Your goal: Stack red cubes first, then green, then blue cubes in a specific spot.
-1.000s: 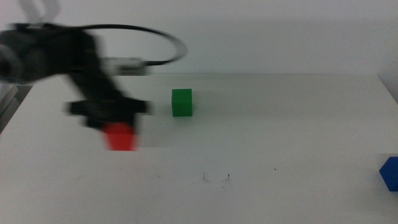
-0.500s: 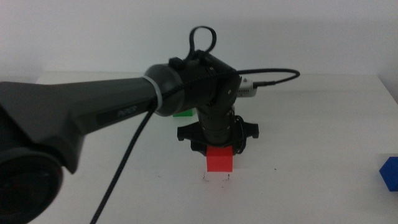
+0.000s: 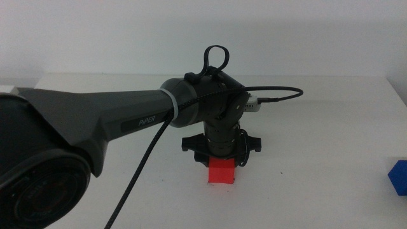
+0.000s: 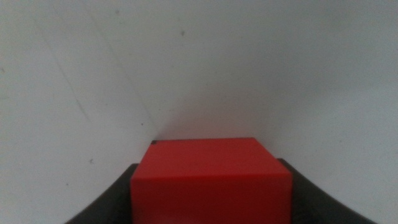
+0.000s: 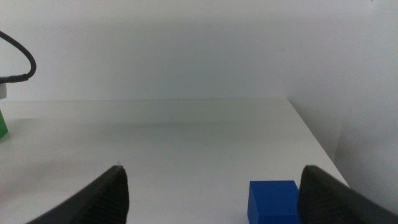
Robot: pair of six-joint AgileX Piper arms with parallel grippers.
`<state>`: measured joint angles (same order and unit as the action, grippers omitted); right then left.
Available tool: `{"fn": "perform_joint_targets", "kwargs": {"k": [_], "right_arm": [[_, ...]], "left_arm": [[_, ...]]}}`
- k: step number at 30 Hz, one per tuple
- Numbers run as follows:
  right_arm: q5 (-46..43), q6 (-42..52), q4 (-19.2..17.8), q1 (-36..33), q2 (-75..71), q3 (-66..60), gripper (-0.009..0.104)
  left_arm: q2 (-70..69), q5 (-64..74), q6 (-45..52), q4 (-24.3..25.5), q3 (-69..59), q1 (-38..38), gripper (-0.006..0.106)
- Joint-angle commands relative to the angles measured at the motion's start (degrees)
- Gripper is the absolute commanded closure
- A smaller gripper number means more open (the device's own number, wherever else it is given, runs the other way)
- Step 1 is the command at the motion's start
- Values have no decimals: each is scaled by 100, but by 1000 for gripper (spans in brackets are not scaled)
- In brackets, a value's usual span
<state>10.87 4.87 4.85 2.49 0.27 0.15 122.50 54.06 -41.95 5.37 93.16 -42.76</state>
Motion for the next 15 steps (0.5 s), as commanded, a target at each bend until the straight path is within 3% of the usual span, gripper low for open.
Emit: {"fn": "perform_joint_targets", "kwargs": {"k": [1,2,3,6,11,15], "right_arm": [[-34,9,-26,34,-27,-15,16],[-34,9,-26,34,-27,-15,16],[-34,9,-26,34,-27,-15,16],[-34,9,-26,34,-27,-15,16],[-34,9,-26,34,-27,-15,16],[-34,9,-26,34,-27,-15,16]], "left_arm": [[94,-31,-5,-89,16,-2,86],[107,-31,-15,-92,16,-2,74],[107,-31,-15,-92,16,-2,33],[41,61,-5,-92,16,-2,7],[-550,364,9,-41,241,128,7],[-972,383,9,536,576,434,7]]}}
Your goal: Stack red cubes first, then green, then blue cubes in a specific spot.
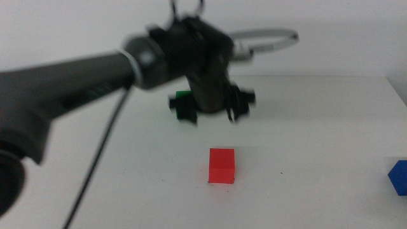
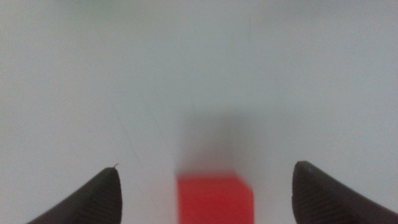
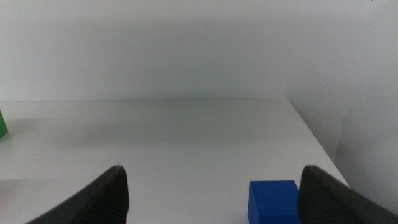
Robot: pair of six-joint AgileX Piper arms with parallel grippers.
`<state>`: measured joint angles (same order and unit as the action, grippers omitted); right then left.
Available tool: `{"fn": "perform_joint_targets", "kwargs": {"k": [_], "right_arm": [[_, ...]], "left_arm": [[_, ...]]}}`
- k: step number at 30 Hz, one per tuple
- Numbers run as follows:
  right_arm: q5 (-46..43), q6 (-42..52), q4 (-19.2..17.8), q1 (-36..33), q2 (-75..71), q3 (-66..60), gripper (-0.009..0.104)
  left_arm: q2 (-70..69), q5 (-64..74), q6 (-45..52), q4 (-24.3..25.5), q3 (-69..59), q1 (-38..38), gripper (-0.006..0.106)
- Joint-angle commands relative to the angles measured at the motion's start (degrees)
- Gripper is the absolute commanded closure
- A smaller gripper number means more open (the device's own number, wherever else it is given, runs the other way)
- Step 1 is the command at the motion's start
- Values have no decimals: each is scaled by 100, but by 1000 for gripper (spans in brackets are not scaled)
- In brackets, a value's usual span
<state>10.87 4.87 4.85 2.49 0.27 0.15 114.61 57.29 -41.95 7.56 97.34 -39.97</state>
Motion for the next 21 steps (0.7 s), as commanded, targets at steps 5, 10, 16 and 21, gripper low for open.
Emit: {"fn": "perform_joint_targets", "kwargs": {"k": [5,10,16,21], "right_arm": [[-34,9,-26,34,-27,-15,16],[-34,9,-26,34,-27,-15,16],[-34,9,-26,34,-27,-15,16],[-34,9,-26,34,-27,-15,16]], "left_arm": [[269,28,403,374,917,898,11],[1231,92,1460,-515,1967,1558,13],[2243,184,1551,-542,2949,1667,13],[2661,189,1656,-689,3191,1667,13]]}}
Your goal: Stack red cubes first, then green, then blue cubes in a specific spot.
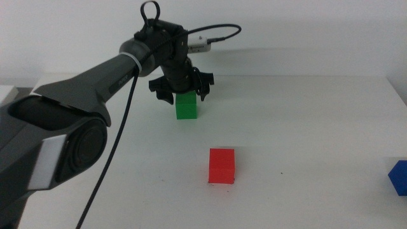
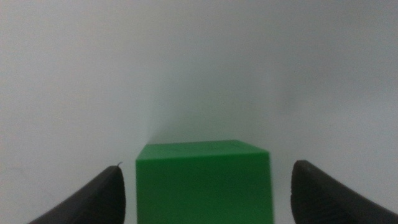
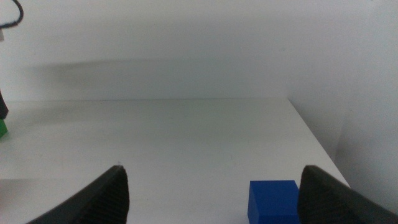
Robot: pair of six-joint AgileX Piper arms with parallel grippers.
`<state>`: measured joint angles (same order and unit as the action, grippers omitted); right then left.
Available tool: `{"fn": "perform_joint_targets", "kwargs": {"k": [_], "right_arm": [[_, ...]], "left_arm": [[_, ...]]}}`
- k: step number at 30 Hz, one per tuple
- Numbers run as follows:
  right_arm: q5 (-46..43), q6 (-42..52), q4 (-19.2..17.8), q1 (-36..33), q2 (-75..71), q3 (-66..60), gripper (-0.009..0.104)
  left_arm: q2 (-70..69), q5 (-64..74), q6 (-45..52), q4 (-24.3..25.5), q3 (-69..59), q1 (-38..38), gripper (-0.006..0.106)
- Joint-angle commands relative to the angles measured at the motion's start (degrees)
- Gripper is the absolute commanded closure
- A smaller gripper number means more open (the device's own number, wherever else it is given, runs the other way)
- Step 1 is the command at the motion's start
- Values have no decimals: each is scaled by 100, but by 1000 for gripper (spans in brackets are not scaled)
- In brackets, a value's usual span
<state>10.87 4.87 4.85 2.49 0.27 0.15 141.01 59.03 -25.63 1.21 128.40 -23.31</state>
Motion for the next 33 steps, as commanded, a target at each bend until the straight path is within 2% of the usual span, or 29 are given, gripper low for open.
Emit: {"fn": "perform_joint_targets", "kwargs": {"k": [1,3,5,10,13,16,19,21,26,33], "right_arm": [[-34,9,-26,34,-27,-15,16],[-34,9,-26,34,-27,-15,16],[-34,9,-26,34,-27,-15,16],[-34,9,-26,34,-27,-15,16],[-34,9,-26,34,-27,-15,16],[-34,9,-26,34,-27,-15,16],[-34,9,-26,34,-27,-15,16],[-34,9,-26,34,-27,-15,16],[-34,9,-26,34,-27,-15,16],[-34,9,-26,34,-27,-15,16]], "left_arm": [[44,15,34,-71,85,0,14],[95,62,103,-85,85,0,19],[92,212,143,-121,85,0,29],[-154,632,121,-121,85,-11,67],[-605,1093,121,-49,43,-161,81],[-1225,1093,103,223,-333,-563,83],[-2104,945,-587,712,-1598,-1344,82],[-2548,517,-1103,837,-2448,-1683,82],[-3201,-484,-1818,836,-3865,-2068,82],[-3115,-677,-1832,634,-4051,-2065,82]]}}
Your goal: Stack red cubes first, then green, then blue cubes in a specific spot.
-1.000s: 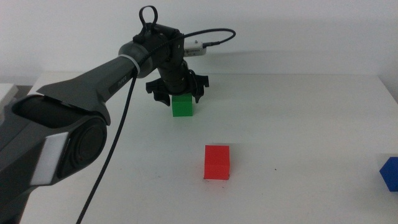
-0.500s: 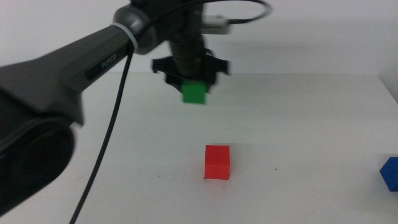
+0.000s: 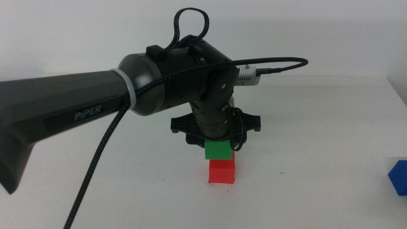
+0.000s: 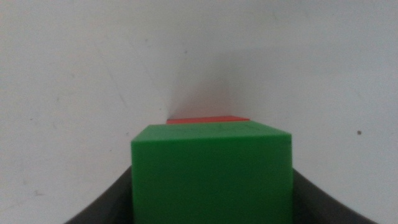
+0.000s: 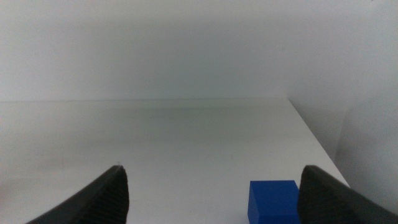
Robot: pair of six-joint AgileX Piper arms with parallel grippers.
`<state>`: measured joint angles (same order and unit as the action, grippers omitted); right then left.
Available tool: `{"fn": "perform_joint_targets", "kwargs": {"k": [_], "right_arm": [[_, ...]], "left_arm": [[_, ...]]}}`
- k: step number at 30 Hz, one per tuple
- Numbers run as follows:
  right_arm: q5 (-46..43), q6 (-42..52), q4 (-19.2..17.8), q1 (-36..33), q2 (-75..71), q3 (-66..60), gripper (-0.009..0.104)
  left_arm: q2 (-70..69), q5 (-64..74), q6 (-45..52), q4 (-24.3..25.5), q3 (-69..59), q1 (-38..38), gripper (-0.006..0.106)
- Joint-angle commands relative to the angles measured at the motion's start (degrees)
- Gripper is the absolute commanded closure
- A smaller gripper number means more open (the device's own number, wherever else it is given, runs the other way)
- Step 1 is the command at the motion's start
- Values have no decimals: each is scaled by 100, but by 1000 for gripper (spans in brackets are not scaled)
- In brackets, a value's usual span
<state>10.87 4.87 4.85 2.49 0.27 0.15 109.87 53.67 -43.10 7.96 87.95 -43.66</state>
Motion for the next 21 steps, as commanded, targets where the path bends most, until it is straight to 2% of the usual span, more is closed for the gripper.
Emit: {"fn": "perform_joint_targets", "kwargs": {"k": [1,21], "right_arm": [[-34,9,-26,34,-27,-15,16],[-34,9,-26,34,-27,-15,16]], "left_arm": [[13,-210,-84,-41,-6,-30,82],[299,-201,-71,-238,-6,-30,82]]}}
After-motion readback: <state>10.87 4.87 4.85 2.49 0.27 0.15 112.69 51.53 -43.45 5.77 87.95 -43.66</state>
